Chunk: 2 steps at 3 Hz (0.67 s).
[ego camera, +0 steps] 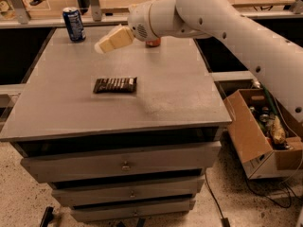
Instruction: Pick pepsi can
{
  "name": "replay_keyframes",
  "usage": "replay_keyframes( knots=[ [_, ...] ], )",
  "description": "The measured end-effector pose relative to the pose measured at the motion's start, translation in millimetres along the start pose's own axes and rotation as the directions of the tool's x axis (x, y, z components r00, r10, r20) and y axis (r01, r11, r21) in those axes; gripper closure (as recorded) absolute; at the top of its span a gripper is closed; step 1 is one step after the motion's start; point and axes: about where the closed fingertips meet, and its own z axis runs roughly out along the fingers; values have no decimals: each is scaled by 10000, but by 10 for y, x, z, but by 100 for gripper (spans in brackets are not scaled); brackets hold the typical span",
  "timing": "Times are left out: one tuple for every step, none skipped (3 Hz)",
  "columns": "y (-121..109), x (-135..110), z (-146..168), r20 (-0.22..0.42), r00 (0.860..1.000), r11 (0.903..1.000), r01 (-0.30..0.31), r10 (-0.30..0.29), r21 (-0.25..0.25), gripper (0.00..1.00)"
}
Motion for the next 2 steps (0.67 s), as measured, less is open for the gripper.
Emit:
replay_keyframes(
  knots=[
    [-44,-38,192,-147,9999,10000,74,-74,11,0],
    [-65,-81,397,-350,9993,9998,123,-118,137,0]
  ],
)
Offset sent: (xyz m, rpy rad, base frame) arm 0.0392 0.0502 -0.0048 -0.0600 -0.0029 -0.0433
